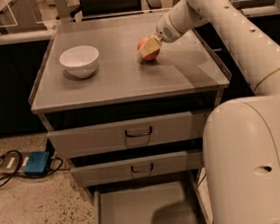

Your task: Place apple into bottom drawer

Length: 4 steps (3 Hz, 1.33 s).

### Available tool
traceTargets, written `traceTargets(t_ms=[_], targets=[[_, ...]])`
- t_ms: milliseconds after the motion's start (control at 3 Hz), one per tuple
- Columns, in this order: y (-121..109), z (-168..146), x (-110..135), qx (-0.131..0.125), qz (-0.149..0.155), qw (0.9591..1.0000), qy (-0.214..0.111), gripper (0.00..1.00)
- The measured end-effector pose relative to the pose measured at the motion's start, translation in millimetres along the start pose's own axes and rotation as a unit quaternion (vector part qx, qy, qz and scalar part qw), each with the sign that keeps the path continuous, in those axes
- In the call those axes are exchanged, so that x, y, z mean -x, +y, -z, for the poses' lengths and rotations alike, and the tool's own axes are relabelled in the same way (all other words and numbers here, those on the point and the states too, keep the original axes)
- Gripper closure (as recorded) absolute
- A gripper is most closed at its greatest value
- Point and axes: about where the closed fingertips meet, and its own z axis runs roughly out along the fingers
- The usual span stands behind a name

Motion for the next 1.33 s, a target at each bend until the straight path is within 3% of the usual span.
traceTargets(t_ms=[333, 667, 1000, 1333], targets=[[2.6, 14.5, -2.9, -0.002, 0.008, 1.0000, -0.001, 1.00], [6.3, 60.1, -11.9, -0.020, 0.007, 0.9996, -0.019, 1.00], [16.7, 135.7, -35.3, -0.065, 0.000, 0.9973, -0.032, 1.00], [38.3, 207.6, -61.8, -0.121, -0.013, 0.9916, -0.044, 1.00]])
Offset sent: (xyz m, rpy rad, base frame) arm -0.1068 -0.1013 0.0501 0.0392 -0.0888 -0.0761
